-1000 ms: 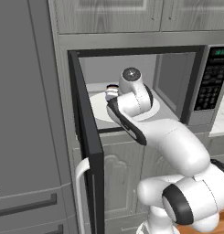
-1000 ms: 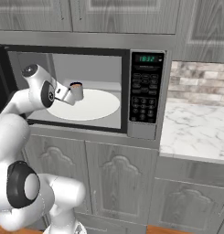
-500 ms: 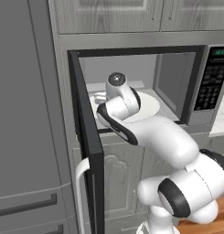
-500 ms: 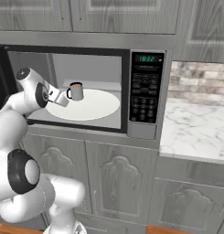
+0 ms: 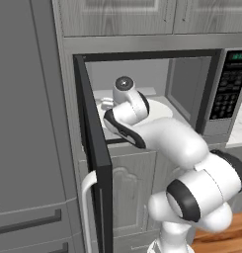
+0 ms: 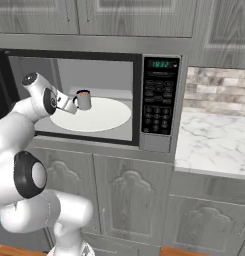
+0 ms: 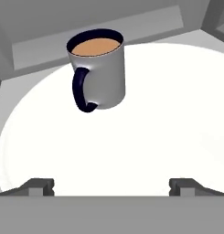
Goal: Pick the cup of tea, navigate to the dining table, and place it on the saucer.
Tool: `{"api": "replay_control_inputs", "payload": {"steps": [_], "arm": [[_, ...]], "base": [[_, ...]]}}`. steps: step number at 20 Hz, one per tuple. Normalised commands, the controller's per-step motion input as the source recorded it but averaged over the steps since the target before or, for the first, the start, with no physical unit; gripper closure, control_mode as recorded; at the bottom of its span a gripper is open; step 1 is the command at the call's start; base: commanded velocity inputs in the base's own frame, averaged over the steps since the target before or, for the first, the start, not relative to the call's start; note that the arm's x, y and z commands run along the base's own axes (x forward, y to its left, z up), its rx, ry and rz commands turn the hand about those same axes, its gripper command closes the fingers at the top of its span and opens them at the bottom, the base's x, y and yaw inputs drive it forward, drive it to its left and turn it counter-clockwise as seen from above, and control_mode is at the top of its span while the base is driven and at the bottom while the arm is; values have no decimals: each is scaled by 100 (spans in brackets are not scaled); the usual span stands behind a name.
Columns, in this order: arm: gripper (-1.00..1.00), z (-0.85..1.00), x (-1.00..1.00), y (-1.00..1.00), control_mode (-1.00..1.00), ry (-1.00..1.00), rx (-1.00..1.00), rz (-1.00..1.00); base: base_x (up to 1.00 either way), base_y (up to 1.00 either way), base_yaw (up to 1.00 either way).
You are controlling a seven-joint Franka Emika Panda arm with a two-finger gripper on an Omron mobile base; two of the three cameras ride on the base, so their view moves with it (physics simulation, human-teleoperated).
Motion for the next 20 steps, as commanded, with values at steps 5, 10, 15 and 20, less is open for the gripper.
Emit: {"api": "replay_control_inputs", "payload": {"steps": [5,10,15,20], "arm": [[-100,0,31,4,-100,0,0,0],[-100,0,49,0,-100,0,0,0],[-100,0,18,2,-100,-1,0,0],[-100,0,0,10,-100,0,2,0]], "base": [[0,0,0],[0,0,0],[0,0,0],[0,0,0]]}}
